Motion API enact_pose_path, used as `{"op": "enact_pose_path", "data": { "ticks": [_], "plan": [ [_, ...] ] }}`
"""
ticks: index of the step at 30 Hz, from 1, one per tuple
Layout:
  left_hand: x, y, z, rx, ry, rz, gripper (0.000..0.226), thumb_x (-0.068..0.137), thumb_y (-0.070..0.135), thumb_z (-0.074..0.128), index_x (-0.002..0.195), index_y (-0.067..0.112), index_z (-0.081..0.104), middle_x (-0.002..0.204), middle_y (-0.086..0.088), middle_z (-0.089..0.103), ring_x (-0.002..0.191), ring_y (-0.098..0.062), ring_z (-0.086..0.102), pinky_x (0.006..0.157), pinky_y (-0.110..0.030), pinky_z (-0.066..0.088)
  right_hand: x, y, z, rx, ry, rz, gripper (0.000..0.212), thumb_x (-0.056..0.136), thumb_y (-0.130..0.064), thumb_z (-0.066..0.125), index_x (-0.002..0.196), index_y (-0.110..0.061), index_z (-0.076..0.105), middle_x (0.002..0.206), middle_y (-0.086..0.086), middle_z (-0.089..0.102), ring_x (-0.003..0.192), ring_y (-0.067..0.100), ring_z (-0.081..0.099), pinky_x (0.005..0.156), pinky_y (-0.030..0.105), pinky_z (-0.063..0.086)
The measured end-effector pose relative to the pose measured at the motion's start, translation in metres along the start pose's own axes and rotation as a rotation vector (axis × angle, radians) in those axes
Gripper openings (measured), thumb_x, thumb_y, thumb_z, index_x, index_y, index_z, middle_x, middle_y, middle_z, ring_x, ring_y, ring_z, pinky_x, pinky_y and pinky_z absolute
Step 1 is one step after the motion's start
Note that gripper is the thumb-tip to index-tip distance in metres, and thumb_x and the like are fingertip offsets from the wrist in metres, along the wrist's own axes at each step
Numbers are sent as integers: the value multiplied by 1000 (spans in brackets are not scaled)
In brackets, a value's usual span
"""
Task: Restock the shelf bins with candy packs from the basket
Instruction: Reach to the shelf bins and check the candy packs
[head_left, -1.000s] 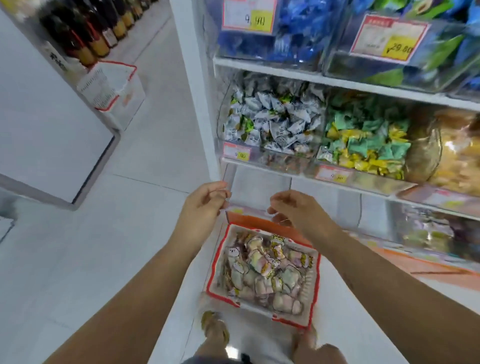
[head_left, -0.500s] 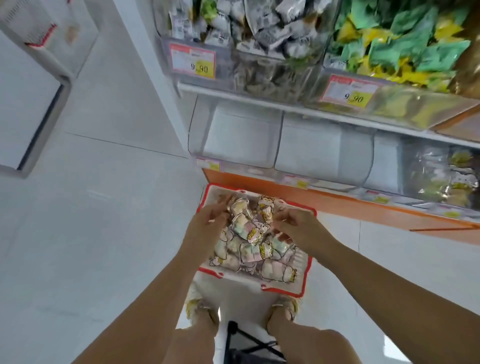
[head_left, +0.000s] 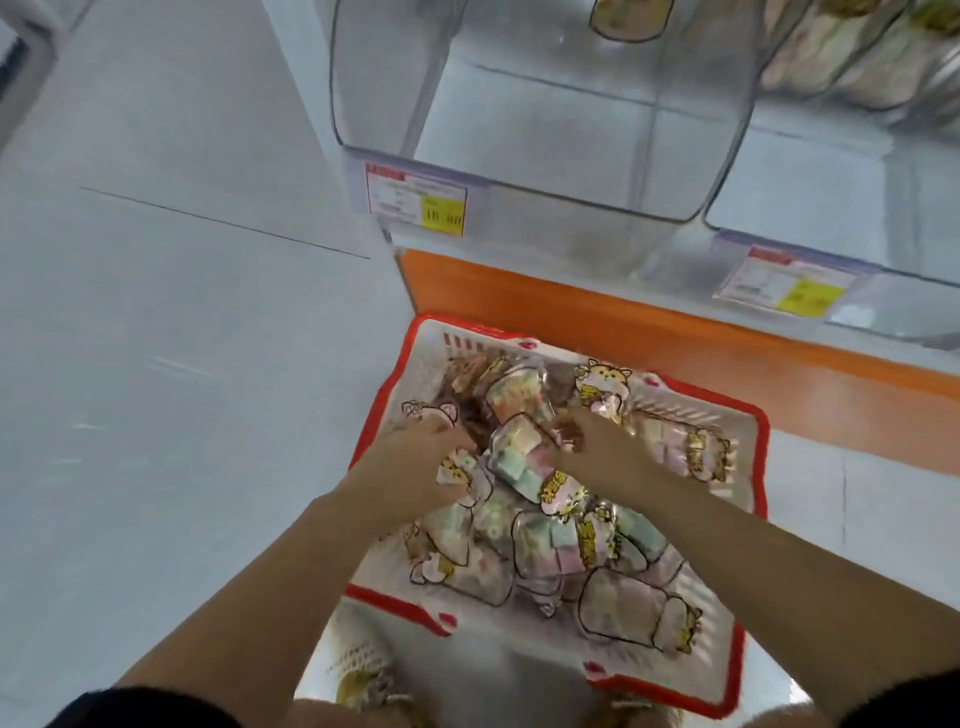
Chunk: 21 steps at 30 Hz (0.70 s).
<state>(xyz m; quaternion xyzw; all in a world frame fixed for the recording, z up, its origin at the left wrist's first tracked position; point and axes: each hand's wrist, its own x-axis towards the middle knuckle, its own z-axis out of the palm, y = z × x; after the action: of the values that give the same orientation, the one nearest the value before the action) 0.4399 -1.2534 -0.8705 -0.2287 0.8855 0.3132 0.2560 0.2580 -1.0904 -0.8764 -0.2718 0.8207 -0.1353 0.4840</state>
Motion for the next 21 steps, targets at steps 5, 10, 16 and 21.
{"op": "enact_pose_path", "data": {
  "ticks": [5, 10, 16, 21],
  "plan": [
    [28, -16, 4, 101, 50, 76, 34, 88, 37, 73, 121, 38, 67, 119, 15, 59, 114, -10, 53, 97, -34, 48, 35, 16, 25, -298, 89, -68, 81, 78, -52, 70, 146, -25, 35, 144, 3, 42, 118, 26, 54, 92, 42, 52],
    [36, -15, 7, 147, 45, 81, 28, 87, 33, 76, 115, 36, 69, 113, 11, 62, 109, -14, 53, 93, -35, 49, 40, 18, 36, -382, 144, -113, 83, 71, -52, 75, 139, -29, 33, 130, -3, 48, 105, 21, 57, 86, 41, 55],
    [36, -15, 20, 172, 125, 75, 19, 88, 31, 75, 106, 32, 73, 105, 9, 64, 110, -17, 52, 97, -37, 46, 30, 26, 28, -99, 74, -137, 75, 71, -35, 87, 134, -23, 47, 101, -10, 68, 89, 10, 68, 84, 35, 57],
    [27, -14, 15, 179, 156, 60, 8, 91, 26, 71, 99, 27, 71, 98, 6, 68, 102, -18, 56, 92, -38, 49, -4, 31, 1, -91, 172, -179, 51, 89, -35, 71, 130, -13, 50, 111, 4, 61, 94, 20, 59, 77, 31, 50]
  ]
}}
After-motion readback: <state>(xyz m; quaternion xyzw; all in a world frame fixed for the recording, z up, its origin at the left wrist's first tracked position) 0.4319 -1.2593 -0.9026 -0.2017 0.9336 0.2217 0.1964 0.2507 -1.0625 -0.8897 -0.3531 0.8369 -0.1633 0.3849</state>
